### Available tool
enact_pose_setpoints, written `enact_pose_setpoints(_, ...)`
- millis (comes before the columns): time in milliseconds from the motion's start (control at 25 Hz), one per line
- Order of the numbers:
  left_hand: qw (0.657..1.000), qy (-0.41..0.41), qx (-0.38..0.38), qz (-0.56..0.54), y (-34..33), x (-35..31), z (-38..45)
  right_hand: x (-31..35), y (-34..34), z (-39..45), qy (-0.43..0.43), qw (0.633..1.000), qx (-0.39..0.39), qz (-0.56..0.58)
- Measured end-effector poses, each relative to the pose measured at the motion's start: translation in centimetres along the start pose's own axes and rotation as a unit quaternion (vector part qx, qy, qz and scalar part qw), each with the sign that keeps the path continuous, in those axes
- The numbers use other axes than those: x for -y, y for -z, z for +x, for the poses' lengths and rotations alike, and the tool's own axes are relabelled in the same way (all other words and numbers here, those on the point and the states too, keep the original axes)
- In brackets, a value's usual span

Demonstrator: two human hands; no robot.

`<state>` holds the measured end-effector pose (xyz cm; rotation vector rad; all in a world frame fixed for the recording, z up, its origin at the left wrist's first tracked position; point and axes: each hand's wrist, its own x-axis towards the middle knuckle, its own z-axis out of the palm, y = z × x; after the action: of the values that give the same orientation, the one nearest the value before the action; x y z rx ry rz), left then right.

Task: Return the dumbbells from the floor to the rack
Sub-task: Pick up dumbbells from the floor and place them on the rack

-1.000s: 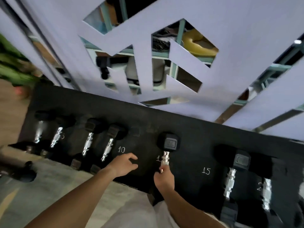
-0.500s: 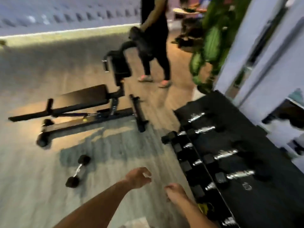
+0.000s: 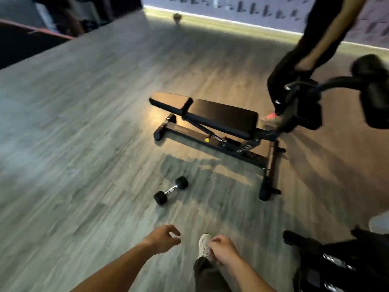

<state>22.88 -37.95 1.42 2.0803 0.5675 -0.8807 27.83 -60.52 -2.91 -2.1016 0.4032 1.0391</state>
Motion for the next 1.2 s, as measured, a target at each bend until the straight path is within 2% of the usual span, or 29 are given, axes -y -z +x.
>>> enact_pose_setpoints(200,0.991,0.078,-0.053,-0.095,6.6,0.8,4.6,10.6,0.0,8.2,0.029,0.994,0.066,-0.081)
enact_pose_setpoints(320,0.98,0.111,-0.071,-0.15,10.1,0.9,6.9,16.9,0.7,11.8,0.079,0.981,0.068,-0.162)
enact_pose_setpoints(600,0.958,0.137,-0.085,-0.236,15.3,2.7,12.3,26.7,-2.1,18.2,0.086,0.959,0.124,-0.24)
enact_pose_setpoints(880,0.944,0.132,-0.076,-0.293,20.7,5.9,19.8,32.7,-6.2,24.0,0.057,0.958,0.109,-0.26)
enact_pose_setpoints(1040,0.931,0.16,-0.05,-0.324,21.5,8.3,23.9,34.7,-9.9,27.7,0.032,0.953,0.126,-0.274)
enact_pose_setpoints(1200,0.916,0.182,-0.036,-0.356,20.9,10.5,30.5,35.3,-14.5,33.5,-0.059,0.981,0.127,-0.137)
